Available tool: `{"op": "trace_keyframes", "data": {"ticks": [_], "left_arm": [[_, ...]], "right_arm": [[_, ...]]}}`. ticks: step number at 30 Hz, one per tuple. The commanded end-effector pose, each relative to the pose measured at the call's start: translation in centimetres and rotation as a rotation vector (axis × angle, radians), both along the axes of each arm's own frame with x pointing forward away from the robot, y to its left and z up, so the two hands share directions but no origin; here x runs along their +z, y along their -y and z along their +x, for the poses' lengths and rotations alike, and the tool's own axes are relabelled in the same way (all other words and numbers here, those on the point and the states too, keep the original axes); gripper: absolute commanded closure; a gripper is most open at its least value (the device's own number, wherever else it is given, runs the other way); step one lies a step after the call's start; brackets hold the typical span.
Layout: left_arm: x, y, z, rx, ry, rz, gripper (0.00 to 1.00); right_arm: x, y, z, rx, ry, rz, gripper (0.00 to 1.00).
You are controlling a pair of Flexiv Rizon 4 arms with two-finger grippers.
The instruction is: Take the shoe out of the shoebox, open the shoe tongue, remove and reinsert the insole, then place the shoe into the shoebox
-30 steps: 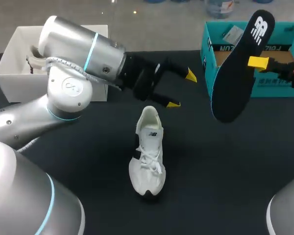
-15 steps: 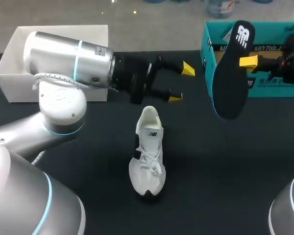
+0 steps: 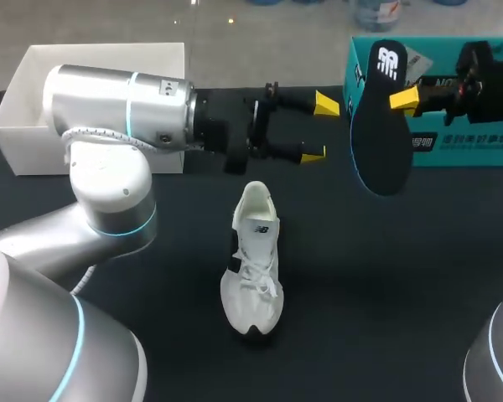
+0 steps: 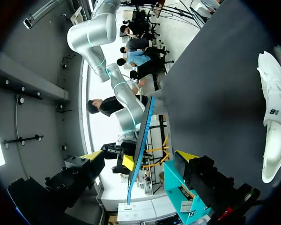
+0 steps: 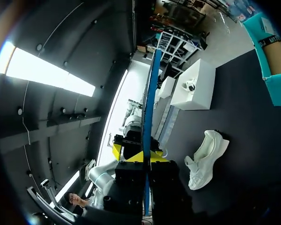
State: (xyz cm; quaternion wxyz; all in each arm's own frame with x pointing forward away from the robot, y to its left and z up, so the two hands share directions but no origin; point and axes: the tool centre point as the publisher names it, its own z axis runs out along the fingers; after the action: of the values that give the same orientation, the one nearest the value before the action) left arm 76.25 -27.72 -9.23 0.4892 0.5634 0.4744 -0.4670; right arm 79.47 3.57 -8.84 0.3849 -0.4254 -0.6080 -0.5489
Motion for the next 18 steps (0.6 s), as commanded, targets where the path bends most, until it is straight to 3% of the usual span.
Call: {"op": "trace_keyframes", "data": {"ticks": [1, 3, 10, 13, 16, 18], "left_arm": [[-0.7, 1.6, 0.3, 0.002, -0.001, -0.049, 0.07], [-0.8, 2.0, 0.3, 0.014, 0.003, -0.055, 0.13], [-0.9, 2.6, 0.6, 0.011, -0.005, -0.078, 0.22], [-0.9, 2.8, 0.7, 0.027, 0.019, -0.082, 0.33], [-1.0, 2.7, 0.8, 0.039, 0.027, -0.088, 0.52], [-1.0, 2.7, 0.8, 0.041, 0.027, -0.088, 0.55]], "right_arm": [[-0.5, -1.1, 1.5, 0.047, -0.017, 0.001, 1.00], [-0.4, -1.5, 1.7, 0.043, -0.017, 0.000, 1.00], [-0.5, -2.7, 1.7, 0.059, -0.017, 0.009, 1.00], [-0.6, -2.9, 1.6, 0.061, -0.022, 0.010, 1.00], [-0.8, -3.0, 1.2, 0.060, -0.024, 0.013, 1.00], [-1.0, -3.1, 0.8, 0.060, -0.030, 0.018, 1.00]]}}
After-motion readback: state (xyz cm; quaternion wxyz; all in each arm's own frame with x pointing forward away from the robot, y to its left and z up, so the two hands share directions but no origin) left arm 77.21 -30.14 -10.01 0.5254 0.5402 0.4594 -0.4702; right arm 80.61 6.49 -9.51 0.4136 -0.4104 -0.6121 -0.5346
